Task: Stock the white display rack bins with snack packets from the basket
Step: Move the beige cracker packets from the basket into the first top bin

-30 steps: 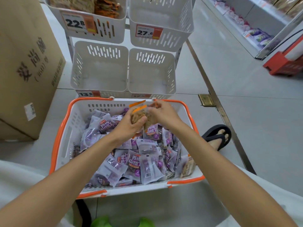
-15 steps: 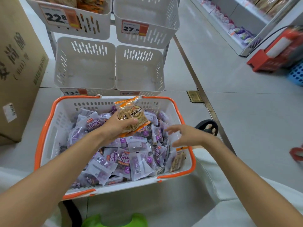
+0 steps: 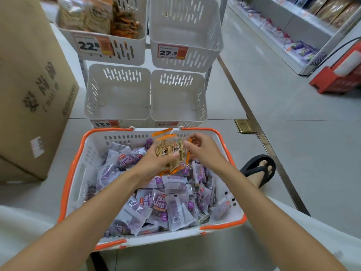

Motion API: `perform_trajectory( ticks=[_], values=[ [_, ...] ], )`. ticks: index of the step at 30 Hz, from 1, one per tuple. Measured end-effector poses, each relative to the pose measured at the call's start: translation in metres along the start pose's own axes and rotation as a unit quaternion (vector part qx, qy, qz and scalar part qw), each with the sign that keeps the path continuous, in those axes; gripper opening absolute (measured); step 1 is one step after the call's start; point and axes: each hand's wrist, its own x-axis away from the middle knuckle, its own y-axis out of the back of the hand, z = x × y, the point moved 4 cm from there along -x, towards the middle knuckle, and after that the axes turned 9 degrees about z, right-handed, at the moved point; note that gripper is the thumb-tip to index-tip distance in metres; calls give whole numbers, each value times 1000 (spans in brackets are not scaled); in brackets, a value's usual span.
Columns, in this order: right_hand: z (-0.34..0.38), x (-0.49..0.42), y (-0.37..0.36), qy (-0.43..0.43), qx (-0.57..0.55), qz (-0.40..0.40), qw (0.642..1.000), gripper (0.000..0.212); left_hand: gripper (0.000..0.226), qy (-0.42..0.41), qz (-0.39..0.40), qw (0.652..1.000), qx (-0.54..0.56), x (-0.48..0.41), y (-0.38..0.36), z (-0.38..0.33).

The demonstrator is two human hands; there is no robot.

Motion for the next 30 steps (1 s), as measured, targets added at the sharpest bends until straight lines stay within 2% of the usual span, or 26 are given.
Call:
perform_trajectory(
  ticks=[3, 5, 9, 11, 13, 14, 16, 19, 21, 24, 26, 27, 28, 30],
  values=[
    [11, -9, -14, -8, -74, 97, 992, 38, 56, 0, -11, 999, 36, 3, 15, -6],
    [15, -11, -19, 4, -63, 144, 988, 45, 56, 15, -1, 997, 73, 6, 25, -10],
    [23, -23, -22, 87, 151, 94, 980, 16, 67, 28, 34, 996, 72, 11, 31, -17],
    [25, -34, -21, 92, 167, 90, 978, 15, 70, 24, 30, 997, 72, 12, 34, -23],
    [32, -41, -21, 80, 115, 105, 985, 16, 67, 19, 14, 997, 73, 13, 37, -31],
    [35, -45, -20, 71, 87, 91, 990, 17, 62, 14, 0, 997, 73, 14, 40, -37],
    [44, -54, -9, 66, 40, 0, 997, 18, 51, 5, -44, 997, 61, 15, 49, -47],
    [67, -69, -5, 63, -56, -111, 990, 15, 53, -28, -79, 994, 77, 13, 64, -64],
    [80, -85, -18, 36, -93, -148, 984, 12, 48, -68, -63, 992, 84, 10, 65, -80],
    [104, -100, -44, 20, -103, -173, 979, 8, 63, -85, -53, 992, 77, 7, 60, -102],
    [122, -106, -49, 21, -147, -167, 975, 6, 49, -105, -77, 989, 74, 5, 67, -119],
    [129, -111, -51, 14, -186, -144, 972, 10, 38, -111, -95, 986, 76, 5, 75, -126],
    [133, -118, -53, 3, -213, -104, 972, 24, 32, -112, -109, 985, 74, 5, 82, -133],
    [142, -132, -60, -29, -193, 2, 981, 64, 30, -115, -111, 985, 64, 1, 96, -148]
  ],
)
